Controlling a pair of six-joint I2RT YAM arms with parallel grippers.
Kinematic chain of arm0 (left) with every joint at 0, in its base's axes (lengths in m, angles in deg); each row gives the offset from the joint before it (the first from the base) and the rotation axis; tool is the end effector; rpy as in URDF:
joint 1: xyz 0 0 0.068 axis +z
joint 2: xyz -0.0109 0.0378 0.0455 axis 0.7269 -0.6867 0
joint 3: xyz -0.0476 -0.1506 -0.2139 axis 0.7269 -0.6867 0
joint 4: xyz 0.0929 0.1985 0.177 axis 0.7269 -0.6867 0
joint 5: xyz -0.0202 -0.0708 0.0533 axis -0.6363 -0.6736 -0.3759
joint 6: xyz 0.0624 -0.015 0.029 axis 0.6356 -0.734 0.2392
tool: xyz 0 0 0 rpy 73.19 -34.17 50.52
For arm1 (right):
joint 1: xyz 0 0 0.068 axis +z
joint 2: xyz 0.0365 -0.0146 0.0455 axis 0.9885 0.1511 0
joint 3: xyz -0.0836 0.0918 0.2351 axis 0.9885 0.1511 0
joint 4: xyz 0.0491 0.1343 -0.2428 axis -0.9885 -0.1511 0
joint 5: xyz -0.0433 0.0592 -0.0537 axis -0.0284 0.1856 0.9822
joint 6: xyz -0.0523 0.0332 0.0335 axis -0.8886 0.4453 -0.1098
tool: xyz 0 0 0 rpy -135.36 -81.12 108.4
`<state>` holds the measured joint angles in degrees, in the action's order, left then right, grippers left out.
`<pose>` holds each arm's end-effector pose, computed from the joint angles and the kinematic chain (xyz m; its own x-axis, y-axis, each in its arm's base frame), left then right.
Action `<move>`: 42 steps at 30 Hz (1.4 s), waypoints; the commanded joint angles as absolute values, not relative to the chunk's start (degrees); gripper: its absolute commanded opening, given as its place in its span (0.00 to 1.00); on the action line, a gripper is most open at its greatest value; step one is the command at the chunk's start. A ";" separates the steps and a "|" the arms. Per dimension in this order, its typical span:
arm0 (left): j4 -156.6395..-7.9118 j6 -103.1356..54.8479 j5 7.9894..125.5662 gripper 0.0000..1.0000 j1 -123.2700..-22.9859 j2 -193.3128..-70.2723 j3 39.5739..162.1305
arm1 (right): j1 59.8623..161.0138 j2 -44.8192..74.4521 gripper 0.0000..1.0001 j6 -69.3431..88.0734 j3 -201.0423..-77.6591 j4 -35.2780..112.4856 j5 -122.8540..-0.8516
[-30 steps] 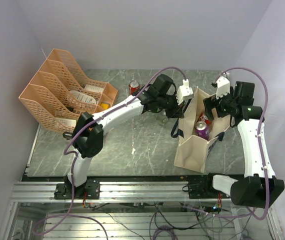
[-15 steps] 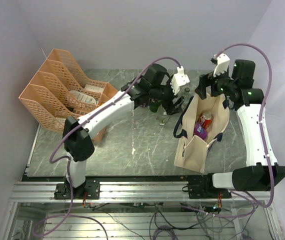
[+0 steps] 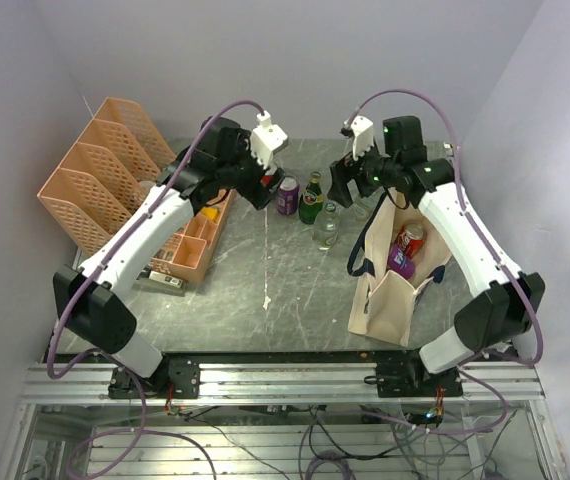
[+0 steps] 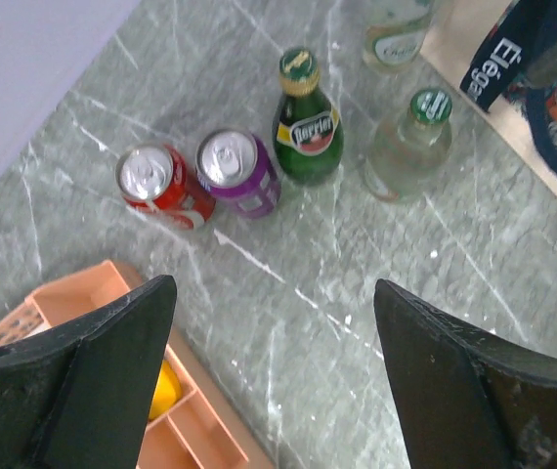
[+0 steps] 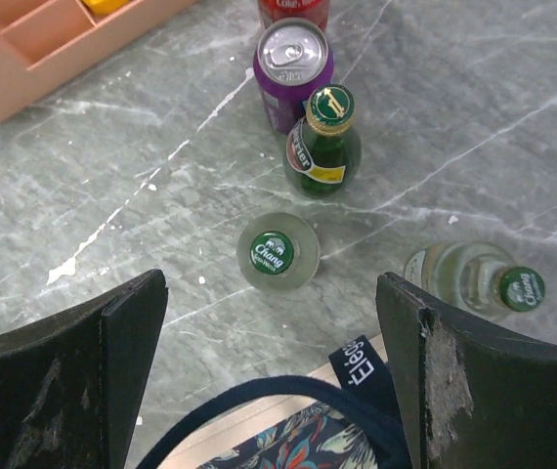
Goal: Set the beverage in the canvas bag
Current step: Place the drink in the canvas bag, then pick up the drink from the center of the board.
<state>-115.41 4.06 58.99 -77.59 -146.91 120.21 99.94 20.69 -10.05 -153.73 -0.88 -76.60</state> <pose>0.3345 -0.2194 0.3702 -0.2110 0.4472 -0.8692 0.7931 0.5981 0.1152 0.3444 0.1394 0.3675 -0.4295 -0.3576 -0.8292 -0.6940 0.7183 0.0497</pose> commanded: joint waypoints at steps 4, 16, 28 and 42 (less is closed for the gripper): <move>-114.85 2.80 55.89 0.90 -71.78 -141.22 115.18 | 101.04 27.28 0.86 -10.79 -156.09 -1.57 -73.70; -113.67 1.56 53.41 0.86 -70.27 -142.64 115.46 | 102.49 31.10 0.70 -11.37 -151.67 -0.06 -76.14; -112.99 0.20 52.10 0.84 -70.27 -144.00 115.87 | 102.67 35.33 0.56 -12.43 -151.68 -0.98 -77.22; -111.85 -1.01 51.80 0.83 -70.27 -145.02 116.06 | 102.76 36.33 0.39 -12.28 -151.81 -0.32 -76.46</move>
